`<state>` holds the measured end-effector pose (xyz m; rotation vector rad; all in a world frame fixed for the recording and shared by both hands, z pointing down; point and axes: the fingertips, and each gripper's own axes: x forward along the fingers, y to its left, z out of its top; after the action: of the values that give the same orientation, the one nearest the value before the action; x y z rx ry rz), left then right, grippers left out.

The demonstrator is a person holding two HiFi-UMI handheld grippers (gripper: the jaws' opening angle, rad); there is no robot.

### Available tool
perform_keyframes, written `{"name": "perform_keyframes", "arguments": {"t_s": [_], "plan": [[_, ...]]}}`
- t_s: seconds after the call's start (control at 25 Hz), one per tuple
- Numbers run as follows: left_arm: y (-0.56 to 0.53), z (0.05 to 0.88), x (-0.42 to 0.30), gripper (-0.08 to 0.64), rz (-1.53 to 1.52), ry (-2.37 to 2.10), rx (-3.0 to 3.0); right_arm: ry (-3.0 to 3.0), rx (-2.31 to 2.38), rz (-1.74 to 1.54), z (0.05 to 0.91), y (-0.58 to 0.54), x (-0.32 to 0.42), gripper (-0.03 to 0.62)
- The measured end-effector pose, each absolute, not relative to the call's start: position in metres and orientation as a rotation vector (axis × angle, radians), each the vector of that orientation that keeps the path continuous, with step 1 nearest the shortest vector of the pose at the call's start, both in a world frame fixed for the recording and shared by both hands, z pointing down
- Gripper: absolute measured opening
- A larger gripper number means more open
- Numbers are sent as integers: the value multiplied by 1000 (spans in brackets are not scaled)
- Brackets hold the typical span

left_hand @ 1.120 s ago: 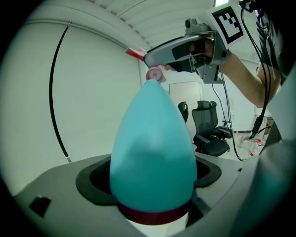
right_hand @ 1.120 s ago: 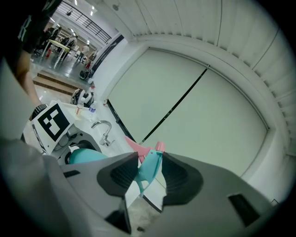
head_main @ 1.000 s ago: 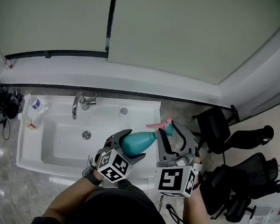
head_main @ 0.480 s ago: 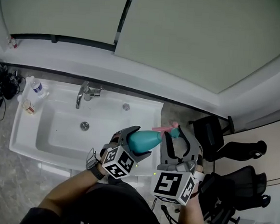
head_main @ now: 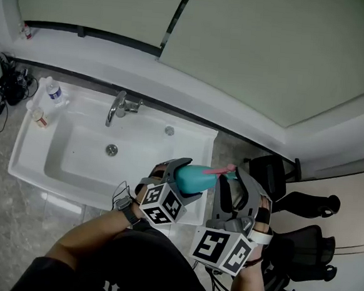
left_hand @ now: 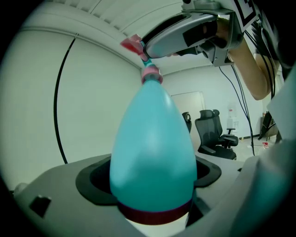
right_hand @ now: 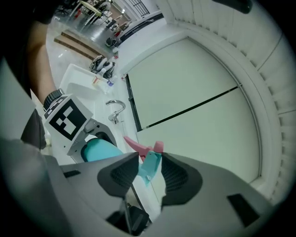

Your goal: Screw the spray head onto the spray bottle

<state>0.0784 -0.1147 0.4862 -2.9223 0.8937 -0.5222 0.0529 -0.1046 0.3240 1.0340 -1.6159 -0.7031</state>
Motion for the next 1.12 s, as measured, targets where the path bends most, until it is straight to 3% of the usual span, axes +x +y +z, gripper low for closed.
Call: {"name": "perform_keyframes", "arguments": {"t_s": [0.08, 0.56, 0.72, 0.88, 1.12], "plan": [[-115, 482, 78, 449, -493, 889, -2918, -1616, 1033, -706, 325, -103, 47, 117], [-110, 470, 66, 449, -438, 861, -2948, -2015, 1002, -527, 299, -103, 48, 118], [-103, 462, 65, 449, -394, 797, -3031, -2409, 1095, -108, 277, -100, 85, 118], [-93, 448, 64, 449, -333, 687, -3124, -2770, 896, 288, 299, -84, 101, 118], [-82, 428, 66, 449, -288, 518, -3223, -2948, 663, 341, 314, -87, 77, 131]]}}
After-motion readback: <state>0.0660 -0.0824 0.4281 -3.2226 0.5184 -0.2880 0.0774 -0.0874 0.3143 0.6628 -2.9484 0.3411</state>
